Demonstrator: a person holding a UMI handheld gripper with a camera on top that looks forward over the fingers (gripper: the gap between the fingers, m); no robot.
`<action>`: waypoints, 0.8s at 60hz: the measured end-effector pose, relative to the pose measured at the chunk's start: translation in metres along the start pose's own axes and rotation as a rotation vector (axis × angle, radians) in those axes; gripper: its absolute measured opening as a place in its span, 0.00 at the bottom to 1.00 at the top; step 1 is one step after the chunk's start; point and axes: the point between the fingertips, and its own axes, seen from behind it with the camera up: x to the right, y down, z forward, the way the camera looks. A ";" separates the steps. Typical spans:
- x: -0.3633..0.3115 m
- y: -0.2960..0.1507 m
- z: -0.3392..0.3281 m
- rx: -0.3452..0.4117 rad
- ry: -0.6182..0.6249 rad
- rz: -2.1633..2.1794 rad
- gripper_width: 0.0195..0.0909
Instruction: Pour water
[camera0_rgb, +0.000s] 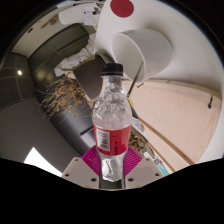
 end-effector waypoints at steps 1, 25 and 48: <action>0.002 -0.002 0.006 -0.003 0.001 0.002 0.07; -0.031 0.018 0.000 -0.120 0.106 -0.498 0.07; -0.181 -0.113 -0.042 0.224 0.229 -1.644 0.07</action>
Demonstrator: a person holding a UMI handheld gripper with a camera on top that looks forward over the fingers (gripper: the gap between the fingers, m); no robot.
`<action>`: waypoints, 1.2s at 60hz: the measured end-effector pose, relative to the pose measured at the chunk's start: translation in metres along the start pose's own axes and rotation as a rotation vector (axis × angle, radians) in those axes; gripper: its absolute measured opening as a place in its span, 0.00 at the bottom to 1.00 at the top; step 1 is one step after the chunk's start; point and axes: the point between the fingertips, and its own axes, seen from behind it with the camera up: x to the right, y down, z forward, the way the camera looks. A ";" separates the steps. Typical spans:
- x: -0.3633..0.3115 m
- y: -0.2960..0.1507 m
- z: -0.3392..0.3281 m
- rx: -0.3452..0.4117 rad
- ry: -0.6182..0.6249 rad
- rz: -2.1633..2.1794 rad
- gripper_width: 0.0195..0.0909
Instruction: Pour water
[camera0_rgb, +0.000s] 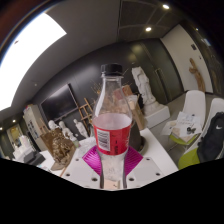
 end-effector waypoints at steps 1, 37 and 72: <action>0.010 -0.002 -0.001 0.006 0.022 -0.036 0.07; 0.205 0.151 0.005 -0.134 0.351 -0.303 0.07; 0.187 0.169 -0.049 -0.282 0.422 -0.334 0.93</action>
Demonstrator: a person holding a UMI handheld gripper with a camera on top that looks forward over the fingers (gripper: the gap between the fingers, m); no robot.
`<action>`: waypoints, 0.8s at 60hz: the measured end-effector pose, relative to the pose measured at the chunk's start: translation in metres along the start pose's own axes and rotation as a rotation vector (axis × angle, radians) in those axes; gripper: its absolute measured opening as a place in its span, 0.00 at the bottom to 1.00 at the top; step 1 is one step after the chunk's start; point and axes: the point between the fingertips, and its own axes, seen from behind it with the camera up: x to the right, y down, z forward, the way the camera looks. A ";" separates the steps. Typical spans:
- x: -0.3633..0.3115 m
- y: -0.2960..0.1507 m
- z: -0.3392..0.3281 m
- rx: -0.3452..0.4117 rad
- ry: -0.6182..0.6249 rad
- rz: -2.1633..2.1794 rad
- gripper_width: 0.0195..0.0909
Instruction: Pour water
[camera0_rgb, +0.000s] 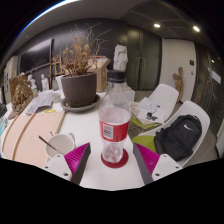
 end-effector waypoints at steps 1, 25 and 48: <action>-0.001 0.001 -0.006 -0.011 0.005 -0.006 0.94; -0.075 0.027 -0.185 -0.166 0.000 0.014 0.93; -0.127 0.026 -0.242 -0.141 -0.011 -0.051 0.92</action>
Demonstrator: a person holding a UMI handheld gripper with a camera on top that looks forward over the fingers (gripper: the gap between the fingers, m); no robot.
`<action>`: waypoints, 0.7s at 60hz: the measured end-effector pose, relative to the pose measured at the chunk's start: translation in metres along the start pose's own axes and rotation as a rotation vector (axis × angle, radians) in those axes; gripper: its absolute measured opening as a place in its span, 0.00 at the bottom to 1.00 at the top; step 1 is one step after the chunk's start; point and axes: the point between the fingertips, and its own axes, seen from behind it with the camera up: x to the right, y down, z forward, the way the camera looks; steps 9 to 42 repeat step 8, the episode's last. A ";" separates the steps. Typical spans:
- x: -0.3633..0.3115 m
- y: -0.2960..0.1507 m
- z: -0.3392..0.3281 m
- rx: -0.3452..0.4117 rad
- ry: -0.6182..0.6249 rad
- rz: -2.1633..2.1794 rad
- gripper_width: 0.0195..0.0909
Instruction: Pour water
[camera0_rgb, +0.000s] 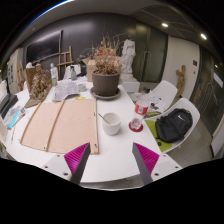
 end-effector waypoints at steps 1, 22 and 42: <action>-0.001 -0.001 -0.001 0.004 0.002 -0.005 0.92; -0.003 -0.009 -0.005 0.026 0.014 -0.006 0.92; -0.003 -0.009 -0.005 0.026 0.014 -0.006 0.92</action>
